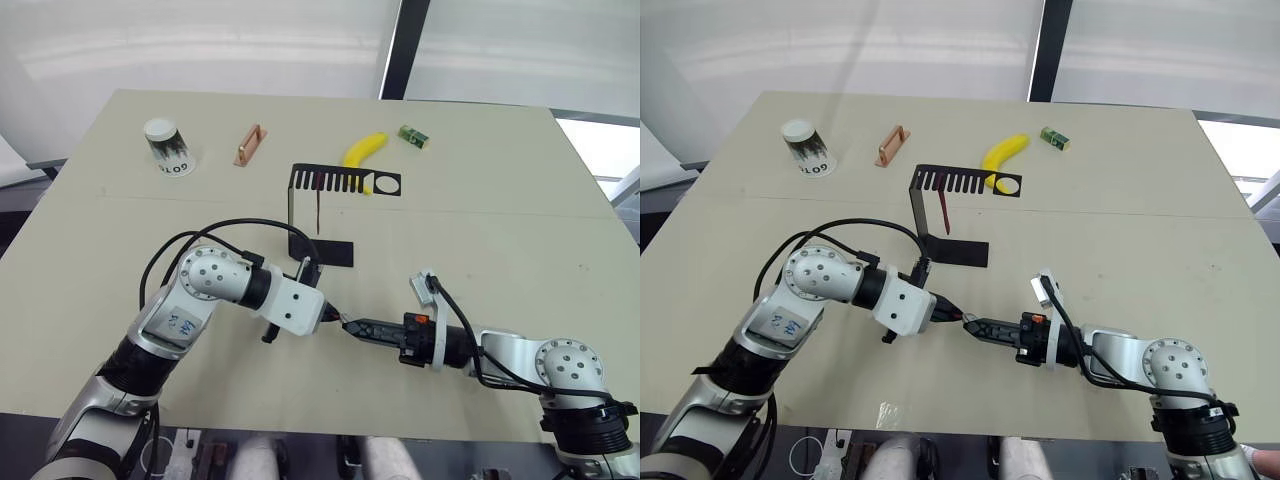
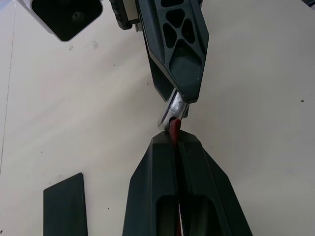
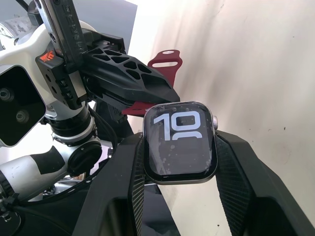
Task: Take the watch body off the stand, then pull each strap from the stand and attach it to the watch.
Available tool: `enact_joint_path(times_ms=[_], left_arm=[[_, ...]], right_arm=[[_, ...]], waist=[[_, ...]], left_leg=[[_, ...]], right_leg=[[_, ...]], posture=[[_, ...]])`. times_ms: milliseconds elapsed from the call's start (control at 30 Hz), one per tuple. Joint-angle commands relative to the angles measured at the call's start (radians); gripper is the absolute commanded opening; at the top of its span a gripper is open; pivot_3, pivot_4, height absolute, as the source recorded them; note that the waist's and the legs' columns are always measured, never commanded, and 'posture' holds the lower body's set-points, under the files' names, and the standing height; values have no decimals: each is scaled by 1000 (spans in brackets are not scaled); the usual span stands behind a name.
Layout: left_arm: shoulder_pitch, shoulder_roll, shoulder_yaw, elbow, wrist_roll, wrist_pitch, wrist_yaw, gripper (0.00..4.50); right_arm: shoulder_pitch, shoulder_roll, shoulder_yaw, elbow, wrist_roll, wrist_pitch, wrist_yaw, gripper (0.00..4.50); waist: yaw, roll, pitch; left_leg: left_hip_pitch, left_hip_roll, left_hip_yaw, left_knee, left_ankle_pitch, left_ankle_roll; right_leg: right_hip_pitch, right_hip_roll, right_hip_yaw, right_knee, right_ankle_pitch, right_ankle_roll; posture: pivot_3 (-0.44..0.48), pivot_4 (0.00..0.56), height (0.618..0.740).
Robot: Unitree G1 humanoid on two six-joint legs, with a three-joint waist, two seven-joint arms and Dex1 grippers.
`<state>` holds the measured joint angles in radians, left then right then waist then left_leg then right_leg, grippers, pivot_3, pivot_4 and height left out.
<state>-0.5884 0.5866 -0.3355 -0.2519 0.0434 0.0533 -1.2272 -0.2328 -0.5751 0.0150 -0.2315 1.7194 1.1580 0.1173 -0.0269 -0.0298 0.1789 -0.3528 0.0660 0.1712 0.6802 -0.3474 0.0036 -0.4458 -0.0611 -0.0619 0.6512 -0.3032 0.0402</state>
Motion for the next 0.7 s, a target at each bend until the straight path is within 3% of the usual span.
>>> enact_joint_path(times_ms=[33,700], left_arm=[[-33,-72,-63,-51,-41,-48,7,0],[-36,-102,-77,-25,-6,-75,3,0]], right_arm=[[-23,43,52,-60,70,7,38,1518],[-34,40,57,-76,91,7,34,1518]], waist=[[0,0,0],[0,0,0]], left_leg=[[0,0,0,0,0,0],[0,0,0,0,0,0]], right_leg=[[0,0,0,0,0,0],[0,0,0,0,0,0]], posture=[[0,150,729],[0,150,729]])
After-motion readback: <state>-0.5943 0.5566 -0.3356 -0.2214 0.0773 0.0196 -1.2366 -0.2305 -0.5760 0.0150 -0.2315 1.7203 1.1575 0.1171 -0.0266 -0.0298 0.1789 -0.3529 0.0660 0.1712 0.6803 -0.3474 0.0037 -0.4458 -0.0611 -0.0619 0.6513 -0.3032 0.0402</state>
